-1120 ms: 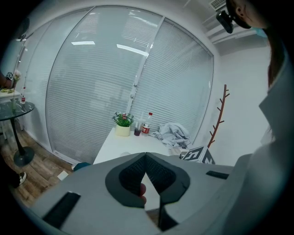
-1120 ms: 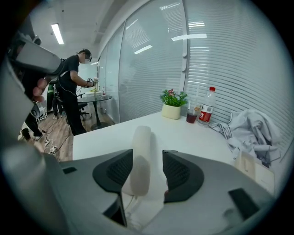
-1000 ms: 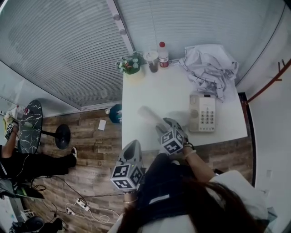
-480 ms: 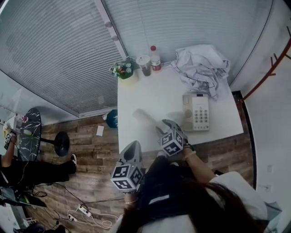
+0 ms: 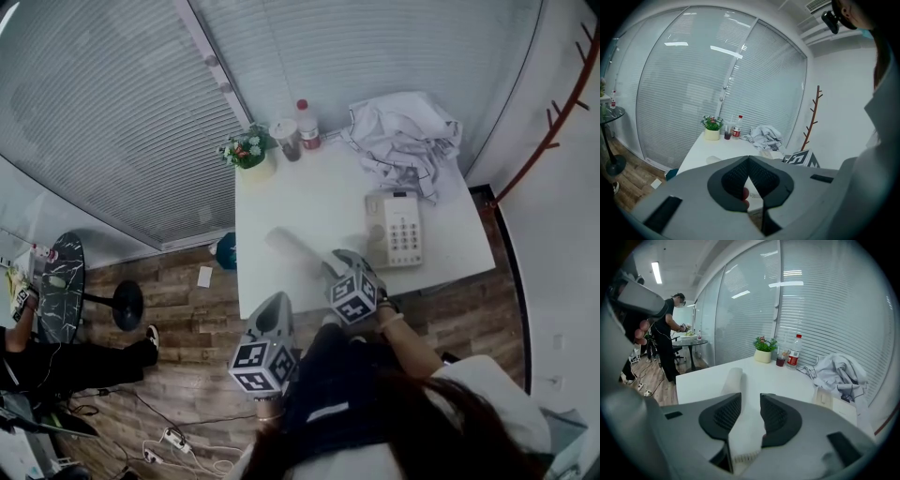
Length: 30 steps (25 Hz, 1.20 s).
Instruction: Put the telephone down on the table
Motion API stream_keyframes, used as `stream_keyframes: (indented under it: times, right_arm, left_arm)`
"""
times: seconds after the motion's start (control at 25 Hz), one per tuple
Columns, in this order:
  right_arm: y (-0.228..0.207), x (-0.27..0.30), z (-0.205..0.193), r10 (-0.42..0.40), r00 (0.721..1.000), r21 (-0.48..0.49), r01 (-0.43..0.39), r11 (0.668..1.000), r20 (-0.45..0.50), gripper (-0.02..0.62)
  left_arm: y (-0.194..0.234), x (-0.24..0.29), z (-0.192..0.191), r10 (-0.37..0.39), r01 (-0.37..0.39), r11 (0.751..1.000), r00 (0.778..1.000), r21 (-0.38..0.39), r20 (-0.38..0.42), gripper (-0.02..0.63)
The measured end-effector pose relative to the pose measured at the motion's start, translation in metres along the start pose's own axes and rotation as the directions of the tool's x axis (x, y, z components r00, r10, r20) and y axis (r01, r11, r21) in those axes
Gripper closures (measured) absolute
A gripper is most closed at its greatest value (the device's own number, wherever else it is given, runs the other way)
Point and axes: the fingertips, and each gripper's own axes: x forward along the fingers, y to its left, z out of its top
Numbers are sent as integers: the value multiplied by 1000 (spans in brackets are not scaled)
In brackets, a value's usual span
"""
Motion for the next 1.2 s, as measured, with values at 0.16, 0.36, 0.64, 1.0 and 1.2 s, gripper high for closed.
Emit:
stream_keyframes:
  times: [0.16,0.36,0.64,1.0,1.2]
  right_arm:
    - [-2,-10,-7,-15,1000,-1,15,1000,4,465]
    - [-4,-23,-15,-30,1000,0,30,1000,9,468]
    - [-6,-43,-18,-41,998,19,40,999,44,469]
    - [-15,-69,-17,-90,991,40,87,995,103,506]
    - [-26,-85,-19,-128,983,65,121,991,128,531]
  left_arm:
    - [-9,-2,-6,-10,10,1000,1000,17,0,606]
    - [-23,-6,-13,-28,28,999,1000,27,-5,606]
    - [-38,-13,-20,-43,43,999,999,31,-3,606]
    - [-53,-18,-29,-63,63,997,998,39,1,606]
    - [-61,-16,-33,-88,88,995,996,54,-11,606]
